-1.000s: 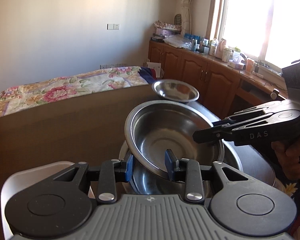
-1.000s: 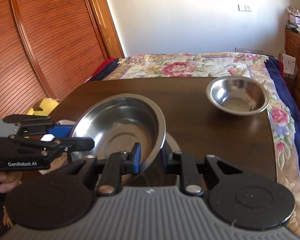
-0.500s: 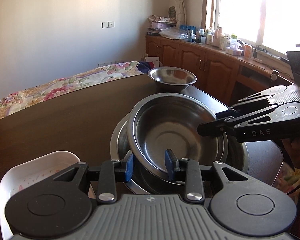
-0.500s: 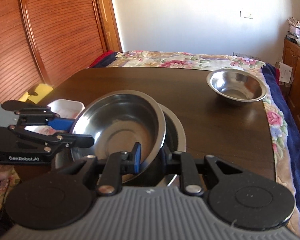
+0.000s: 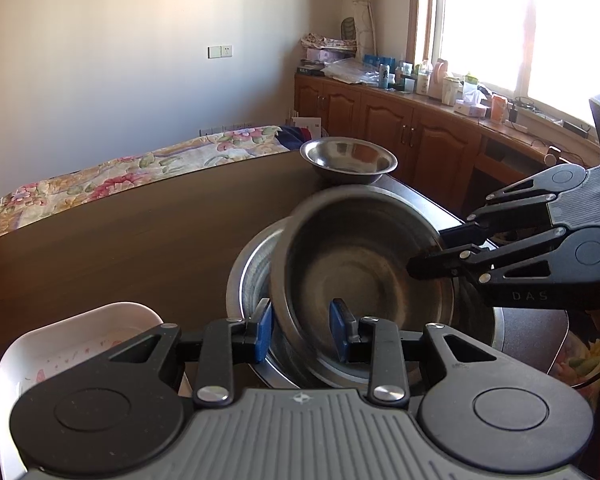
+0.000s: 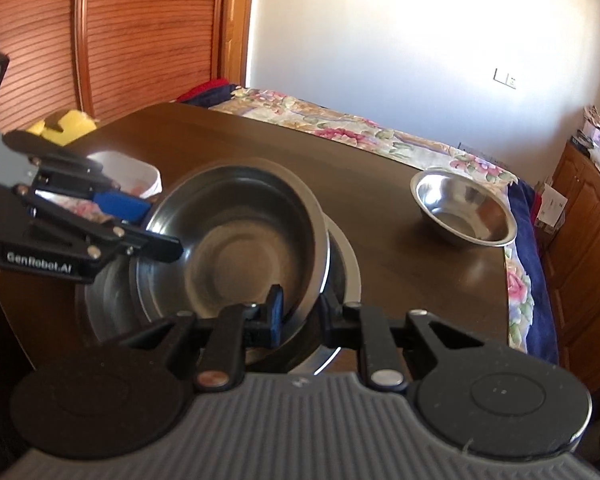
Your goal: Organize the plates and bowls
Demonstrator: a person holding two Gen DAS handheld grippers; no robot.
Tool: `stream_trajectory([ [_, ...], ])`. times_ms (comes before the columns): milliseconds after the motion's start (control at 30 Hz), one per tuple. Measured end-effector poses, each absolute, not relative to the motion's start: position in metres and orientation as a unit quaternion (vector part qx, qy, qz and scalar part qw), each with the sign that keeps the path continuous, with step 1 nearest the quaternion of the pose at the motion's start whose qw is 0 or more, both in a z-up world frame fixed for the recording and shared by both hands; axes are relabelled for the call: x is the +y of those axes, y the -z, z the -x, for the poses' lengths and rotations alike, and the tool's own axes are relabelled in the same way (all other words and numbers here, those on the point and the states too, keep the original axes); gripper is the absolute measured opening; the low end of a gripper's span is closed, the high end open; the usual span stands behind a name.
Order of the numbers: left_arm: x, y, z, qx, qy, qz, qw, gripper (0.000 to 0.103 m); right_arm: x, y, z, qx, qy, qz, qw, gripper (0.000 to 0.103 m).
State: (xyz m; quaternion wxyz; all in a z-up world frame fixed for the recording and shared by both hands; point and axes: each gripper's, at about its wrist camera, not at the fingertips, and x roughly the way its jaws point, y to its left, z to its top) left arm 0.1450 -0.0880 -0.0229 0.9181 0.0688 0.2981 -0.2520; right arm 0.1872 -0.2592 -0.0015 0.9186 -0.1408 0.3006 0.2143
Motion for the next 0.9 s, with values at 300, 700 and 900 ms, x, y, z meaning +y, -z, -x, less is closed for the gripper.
stream_trajectory([
  [300,-0.089,0.012,-0.149,0.288,0.251,-0.06,0.922,0.035,-0.257,0.001,-0.187,0.303,-0.215,0.155,0.915,0.019],
  [700,-0.121,-0.01,-0.181,0.265,0.256,-0.07,0.927,0.042,-0.289,-0.021,-0.197,0.243,-0.209,0.077,0.944,0.019],
  [900,-0.139,-0.017,-0.208,0.266,0.256,-0.073,0.926,0.07,-0.314,-0.024,-0.218,0.215,-0.183,0.043,0.958,0.035],
])
